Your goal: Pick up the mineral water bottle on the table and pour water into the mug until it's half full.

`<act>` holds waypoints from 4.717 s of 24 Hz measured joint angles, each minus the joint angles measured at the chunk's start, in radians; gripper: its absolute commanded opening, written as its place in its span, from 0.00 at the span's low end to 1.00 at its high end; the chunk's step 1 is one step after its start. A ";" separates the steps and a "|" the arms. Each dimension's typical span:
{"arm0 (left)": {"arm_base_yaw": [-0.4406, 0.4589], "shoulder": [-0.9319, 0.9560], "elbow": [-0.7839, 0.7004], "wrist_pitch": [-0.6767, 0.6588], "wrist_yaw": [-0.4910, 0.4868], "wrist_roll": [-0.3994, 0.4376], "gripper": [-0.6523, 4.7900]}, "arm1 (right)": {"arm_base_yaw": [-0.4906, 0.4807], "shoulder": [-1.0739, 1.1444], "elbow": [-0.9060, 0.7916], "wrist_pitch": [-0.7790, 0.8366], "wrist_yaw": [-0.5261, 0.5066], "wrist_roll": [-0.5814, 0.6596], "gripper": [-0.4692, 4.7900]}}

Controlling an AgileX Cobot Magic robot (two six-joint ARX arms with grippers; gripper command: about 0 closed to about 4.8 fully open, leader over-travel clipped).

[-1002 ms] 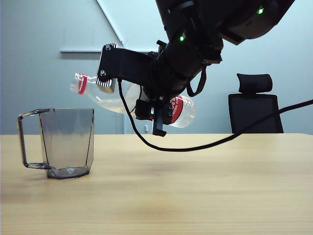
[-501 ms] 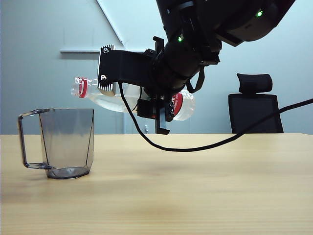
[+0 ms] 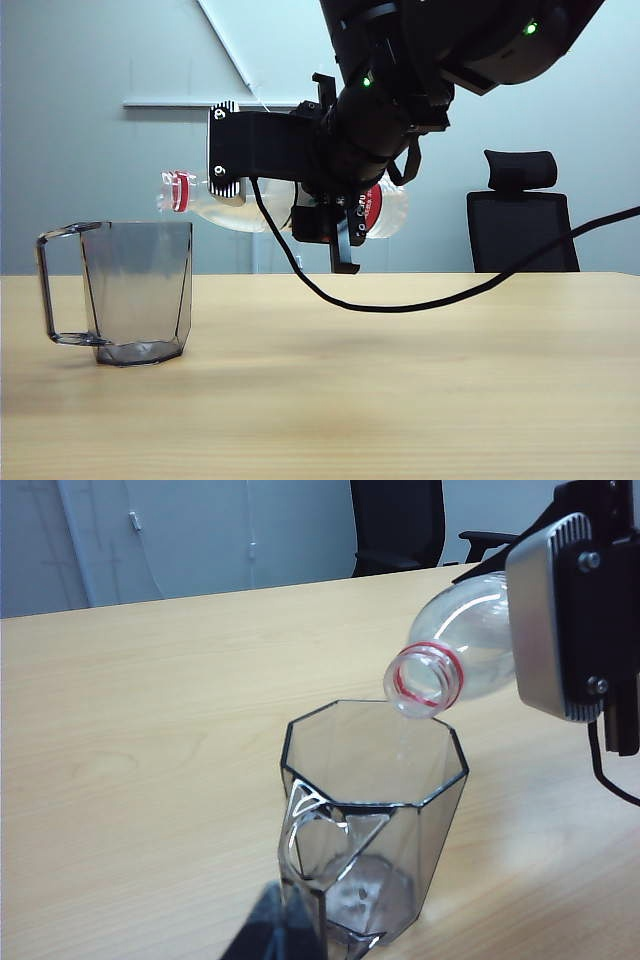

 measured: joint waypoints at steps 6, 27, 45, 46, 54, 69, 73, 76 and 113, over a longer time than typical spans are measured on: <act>0.000 0.000 0.000 0.000 0.000 0.000 0.12 | 0.000 0.000 0.000 0.000 0.002 -0.034 0.59; 0.000 0.000 0.000 0.000 0.000 0.000 0.12 | 0.001 0.000 0.000 0.047 0.038 -0.114 0.59; 0.000 0.000 0.000 0.000 0.000 0.000 0.12 | 0.001 0.000 0.000 0.060 0.060 -0.142 0.59; 0.000 0.000 0.000 0.000 0.000 0.000 0.12 | 0.001 0.000 0.000 0.060 0.060 -0.143 0.59; 0.000 0.000 0.000 0.000 0.000 0.000 0.12 | 0.001 -0.001 0.001 0.061 0.060 -0.143 0.59; 0.000 0.000 0.000 0.000 0.000 0.000 0.12 | 0.025 -0.001 0.001 0.057 0.061 -0.065 0.59; 0.000 0.000 0.000 0.000 0.000 0.000 0.12 | 0.032 -0.001 0.001 0.053 0.066 -0.037 0.59; 0.000 0.000 0.000 0.000 0.000 0.000 0.12 | 0.034 -0.002 0.001 0.053 0.086 0.002 0.59; 0.156 0.000 0.000 0.000 -0.003 0.000 0.12 | 0.005 -0.311 -0.400 0.198 0.056 1.525 0.58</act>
